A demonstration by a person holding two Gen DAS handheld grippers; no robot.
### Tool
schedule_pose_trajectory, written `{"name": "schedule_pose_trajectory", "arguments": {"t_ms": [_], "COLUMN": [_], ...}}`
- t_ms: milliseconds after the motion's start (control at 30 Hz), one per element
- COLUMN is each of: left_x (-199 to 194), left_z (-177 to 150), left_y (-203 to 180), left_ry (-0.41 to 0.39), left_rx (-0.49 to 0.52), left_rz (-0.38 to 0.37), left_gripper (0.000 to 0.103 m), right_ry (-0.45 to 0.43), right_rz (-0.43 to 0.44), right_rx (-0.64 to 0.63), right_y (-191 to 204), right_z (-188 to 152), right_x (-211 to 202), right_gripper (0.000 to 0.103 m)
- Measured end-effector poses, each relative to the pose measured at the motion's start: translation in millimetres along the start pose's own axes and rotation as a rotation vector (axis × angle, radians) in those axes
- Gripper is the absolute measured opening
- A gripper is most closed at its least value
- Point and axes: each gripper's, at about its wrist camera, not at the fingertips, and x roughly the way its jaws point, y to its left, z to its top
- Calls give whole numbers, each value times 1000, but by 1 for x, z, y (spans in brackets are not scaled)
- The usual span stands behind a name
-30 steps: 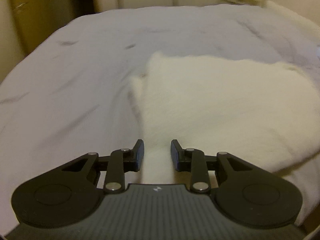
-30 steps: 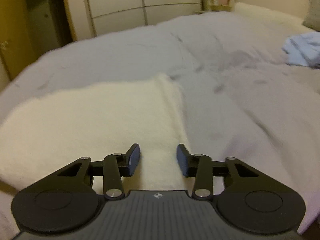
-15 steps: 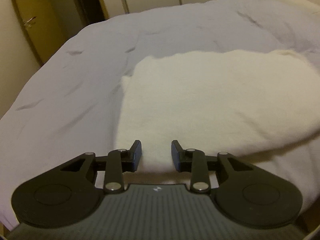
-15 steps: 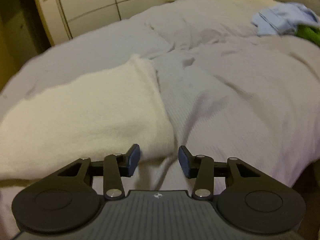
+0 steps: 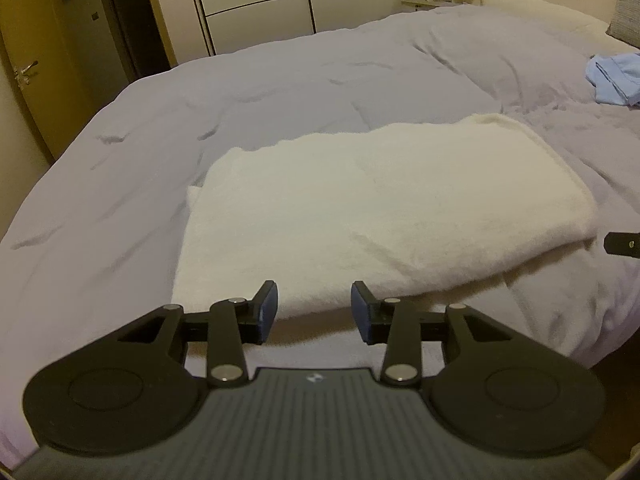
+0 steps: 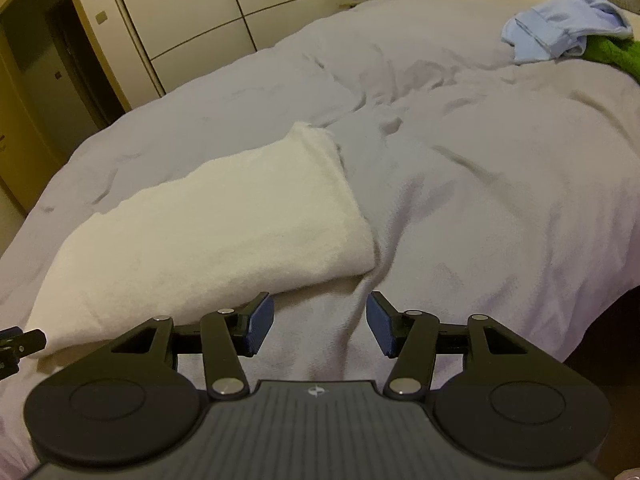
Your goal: Fold clothes
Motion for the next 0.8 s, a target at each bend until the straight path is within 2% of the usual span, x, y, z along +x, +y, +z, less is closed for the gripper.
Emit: {"name": "schedule_pose_trajectory", "arguments": {"t_ms": [133,200,467,567,633,733,800], "left_x": [10,12,23,29,33,44,52], "left_z": [3,4,8,11,14,19,21], "left_y": [7,11,42,50,52,52,52], "left_ry": [8,13,-32,-49,-55,-50,-35], "left_rx": [-13,-25,-86,-86,-74,-48,-35], "left_rz": [-7,-23,-160,-175,-181,-191,-191], "left_gripper": [37,37,40,40,40,40,40], "right_ry": [5,16,30,18,5,8,24], "right_rz": [17,52,326,414,456,483,453], "right_rx": [15,62,480,662,758,834,846], "right_y": [0,-4,-59,-79,-89,-94,-93], "right_z": [4,4,-10,-20,-26,-29,-28], "right_x": [6,10,36,51,61,77,87], "right_gripper": [57,58,58,56,49,48,48]}}
